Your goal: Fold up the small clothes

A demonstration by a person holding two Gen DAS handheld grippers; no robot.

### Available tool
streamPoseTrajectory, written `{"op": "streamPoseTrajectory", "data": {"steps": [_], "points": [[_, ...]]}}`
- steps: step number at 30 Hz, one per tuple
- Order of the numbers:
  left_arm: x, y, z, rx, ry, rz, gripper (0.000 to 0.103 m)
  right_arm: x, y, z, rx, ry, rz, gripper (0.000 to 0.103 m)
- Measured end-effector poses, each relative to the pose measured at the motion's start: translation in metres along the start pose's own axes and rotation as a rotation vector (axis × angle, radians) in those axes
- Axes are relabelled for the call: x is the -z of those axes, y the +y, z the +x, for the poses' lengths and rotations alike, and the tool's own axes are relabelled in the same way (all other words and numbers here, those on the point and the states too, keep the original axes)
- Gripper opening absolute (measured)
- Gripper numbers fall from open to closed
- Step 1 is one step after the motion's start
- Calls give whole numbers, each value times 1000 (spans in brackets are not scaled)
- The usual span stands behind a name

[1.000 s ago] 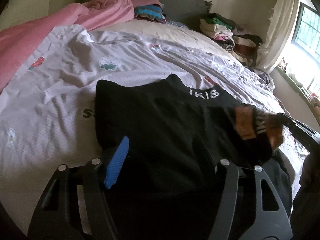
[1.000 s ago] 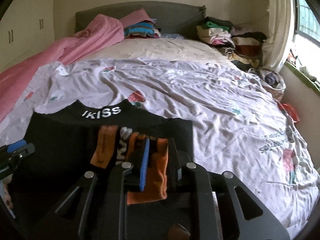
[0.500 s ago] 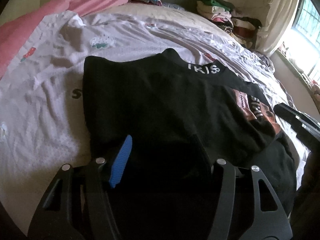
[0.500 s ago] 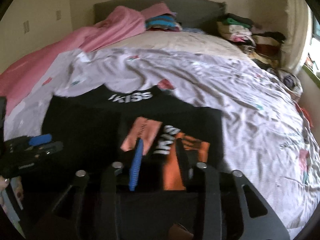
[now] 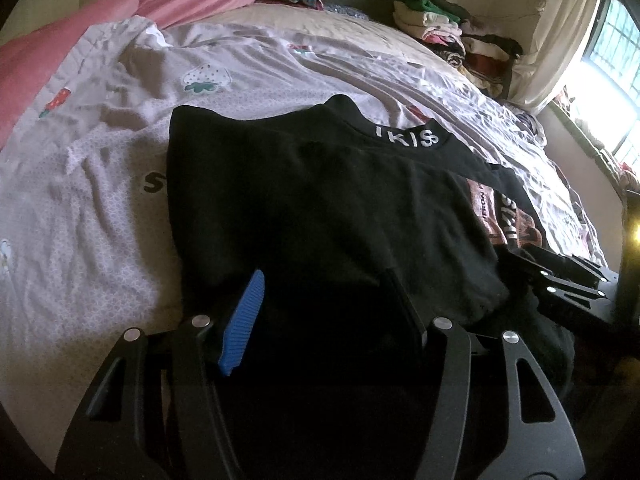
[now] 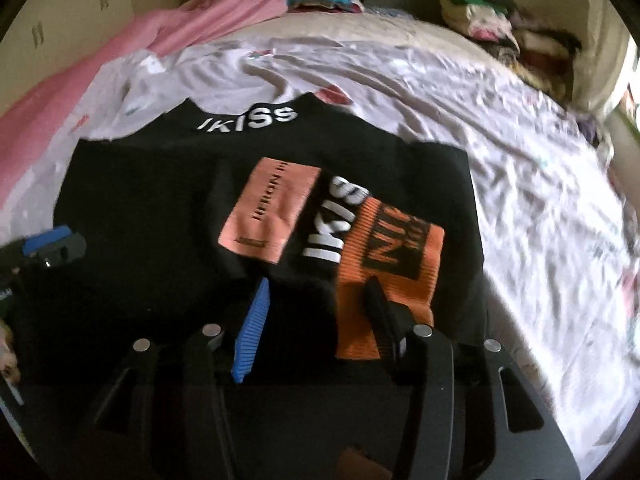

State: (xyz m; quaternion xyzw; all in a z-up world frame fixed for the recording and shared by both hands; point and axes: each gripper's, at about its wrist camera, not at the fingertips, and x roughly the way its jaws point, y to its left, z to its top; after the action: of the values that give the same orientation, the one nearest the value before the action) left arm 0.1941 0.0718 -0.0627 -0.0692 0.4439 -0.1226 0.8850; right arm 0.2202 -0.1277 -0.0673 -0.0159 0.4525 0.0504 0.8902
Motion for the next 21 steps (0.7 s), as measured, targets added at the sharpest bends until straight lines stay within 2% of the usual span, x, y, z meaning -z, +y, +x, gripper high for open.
{"op": "streamPoseTrajectory", "data": {"steps": [14,21], "points": [[0,0,-1,0,-1,-1,53,4,2,-28,-26,-78,13,49],[-1,-1,-6,6,-6,-9,53,6,2,-40,-31,-103,16,63]]}}
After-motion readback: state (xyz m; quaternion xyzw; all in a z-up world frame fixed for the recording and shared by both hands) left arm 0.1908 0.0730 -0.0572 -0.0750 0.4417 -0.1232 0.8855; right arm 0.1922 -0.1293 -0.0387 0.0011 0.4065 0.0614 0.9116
